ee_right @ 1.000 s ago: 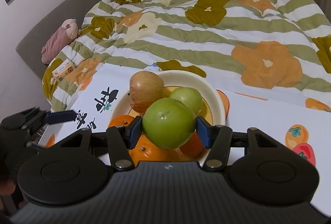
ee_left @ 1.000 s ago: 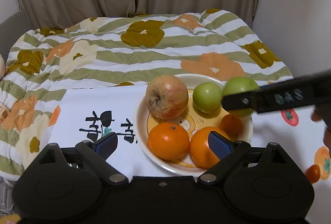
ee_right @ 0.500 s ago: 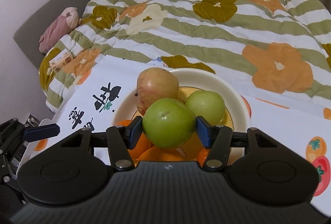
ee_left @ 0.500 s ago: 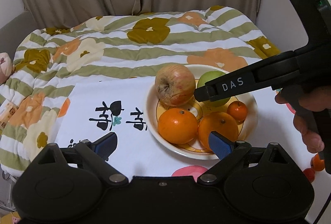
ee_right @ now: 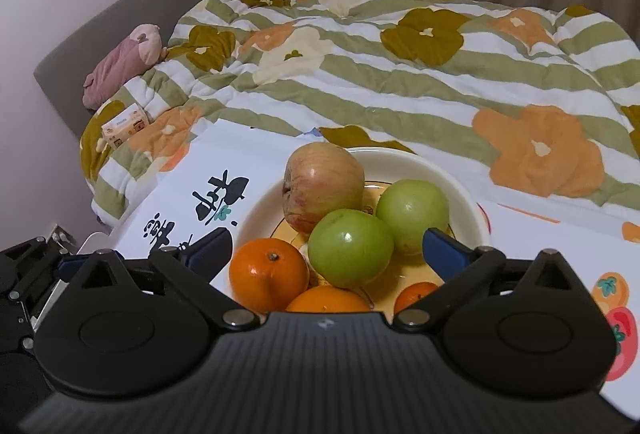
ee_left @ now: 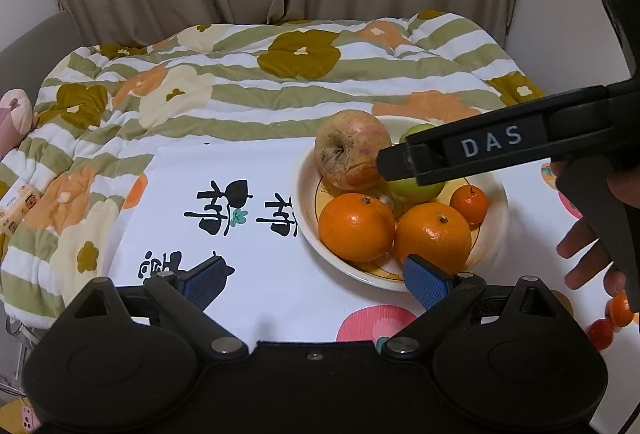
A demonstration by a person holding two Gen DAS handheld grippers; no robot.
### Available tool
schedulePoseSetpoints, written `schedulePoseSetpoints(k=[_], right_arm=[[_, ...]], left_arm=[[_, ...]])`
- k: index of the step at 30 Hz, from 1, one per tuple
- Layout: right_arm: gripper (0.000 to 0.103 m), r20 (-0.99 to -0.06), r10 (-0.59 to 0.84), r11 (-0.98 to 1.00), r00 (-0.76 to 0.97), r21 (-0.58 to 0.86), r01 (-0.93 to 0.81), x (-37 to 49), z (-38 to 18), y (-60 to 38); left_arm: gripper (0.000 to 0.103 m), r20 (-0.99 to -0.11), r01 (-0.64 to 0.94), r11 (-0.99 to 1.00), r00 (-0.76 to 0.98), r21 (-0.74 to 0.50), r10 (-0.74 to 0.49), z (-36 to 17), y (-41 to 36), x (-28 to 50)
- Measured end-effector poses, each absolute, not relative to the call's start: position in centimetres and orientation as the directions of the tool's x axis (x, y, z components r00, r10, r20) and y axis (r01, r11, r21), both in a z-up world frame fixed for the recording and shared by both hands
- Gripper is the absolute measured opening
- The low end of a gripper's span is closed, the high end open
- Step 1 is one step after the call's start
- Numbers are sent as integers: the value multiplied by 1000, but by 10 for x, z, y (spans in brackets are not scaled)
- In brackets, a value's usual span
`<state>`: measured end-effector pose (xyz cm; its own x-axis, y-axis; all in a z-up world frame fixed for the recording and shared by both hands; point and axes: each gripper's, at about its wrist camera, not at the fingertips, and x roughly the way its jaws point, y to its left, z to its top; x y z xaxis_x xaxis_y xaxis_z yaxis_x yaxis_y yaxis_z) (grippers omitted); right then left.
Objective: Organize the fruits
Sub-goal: 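Open both tools to release the fruit and withdraw toward the kiwi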
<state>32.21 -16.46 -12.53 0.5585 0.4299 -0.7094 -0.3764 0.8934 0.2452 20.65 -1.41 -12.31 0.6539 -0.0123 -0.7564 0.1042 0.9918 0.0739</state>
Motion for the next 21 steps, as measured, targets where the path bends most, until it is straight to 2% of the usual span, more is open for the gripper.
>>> schedulePoseSetpoints(k=[13,21], right_arm=[[103,-704,371,925,606,223,-308,270,-80,-176],[103,-685,300,954,664,200,-225,220,-48,-191]], left_arm=[[97,-717,104,991,697,88,-9,-89,-8,177],[97,-682,136,988,729,68,-54,-64,-7,150]])
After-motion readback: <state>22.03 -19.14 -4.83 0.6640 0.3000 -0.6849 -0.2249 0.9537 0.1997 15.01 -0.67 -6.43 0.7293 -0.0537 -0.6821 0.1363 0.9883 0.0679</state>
